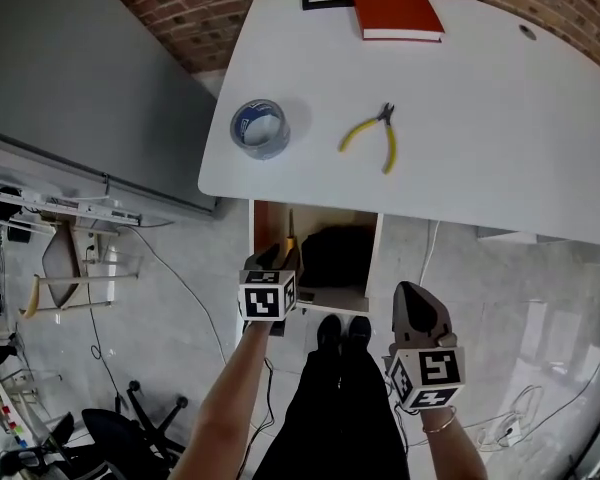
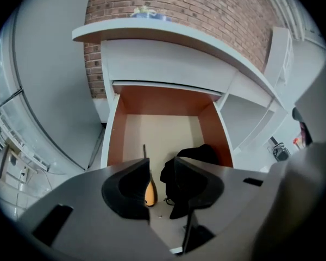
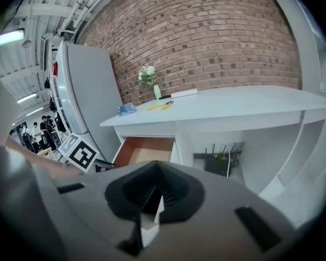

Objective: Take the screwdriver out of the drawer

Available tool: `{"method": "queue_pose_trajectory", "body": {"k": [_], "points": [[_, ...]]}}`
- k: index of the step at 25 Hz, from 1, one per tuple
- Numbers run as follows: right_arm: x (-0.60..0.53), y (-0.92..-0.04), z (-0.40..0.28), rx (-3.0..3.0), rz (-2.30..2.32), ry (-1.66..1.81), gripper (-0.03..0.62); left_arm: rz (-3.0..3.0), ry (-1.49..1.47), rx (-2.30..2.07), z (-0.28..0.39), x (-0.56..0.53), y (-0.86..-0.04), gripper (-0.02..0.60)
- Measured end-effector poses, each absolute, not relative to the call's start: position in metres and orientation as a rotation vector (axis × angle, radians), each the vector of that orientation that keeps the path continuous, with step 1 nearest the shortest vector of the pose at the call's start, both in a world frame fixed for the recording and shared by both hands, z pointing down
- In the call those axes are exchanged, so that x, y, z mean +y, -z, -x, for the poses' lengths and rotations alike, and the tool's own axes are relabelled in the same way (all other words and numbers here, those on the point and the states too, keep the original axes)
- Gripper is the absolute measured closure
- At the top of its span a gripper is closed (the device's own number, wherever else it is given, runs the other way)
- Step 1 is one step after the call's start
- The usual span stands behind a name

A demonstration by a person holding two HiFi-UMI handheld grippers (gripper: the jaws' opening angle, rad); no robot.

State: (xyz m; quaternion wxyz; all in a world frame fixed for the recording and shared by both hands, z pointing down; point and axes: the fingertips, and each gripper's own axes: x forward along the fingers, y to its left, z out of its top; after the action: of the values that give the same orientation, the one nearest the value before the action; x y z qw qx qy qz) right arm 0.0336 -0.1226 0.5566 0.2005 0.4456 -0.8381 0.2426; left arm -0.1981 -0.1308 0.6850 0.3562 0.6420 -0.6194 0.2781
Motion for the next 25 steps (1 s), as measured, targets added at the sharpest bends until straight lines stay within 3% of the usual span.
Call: {"method": "queue_pose_trajectory", "body": {"k": [25], "points": [[-0.121,-0.614,-0.059,-2.238,-1.31,-0.809,0.592,-1.474,-0.895,-1.502,0.217,-0.15,-0.787,0.449]]}}
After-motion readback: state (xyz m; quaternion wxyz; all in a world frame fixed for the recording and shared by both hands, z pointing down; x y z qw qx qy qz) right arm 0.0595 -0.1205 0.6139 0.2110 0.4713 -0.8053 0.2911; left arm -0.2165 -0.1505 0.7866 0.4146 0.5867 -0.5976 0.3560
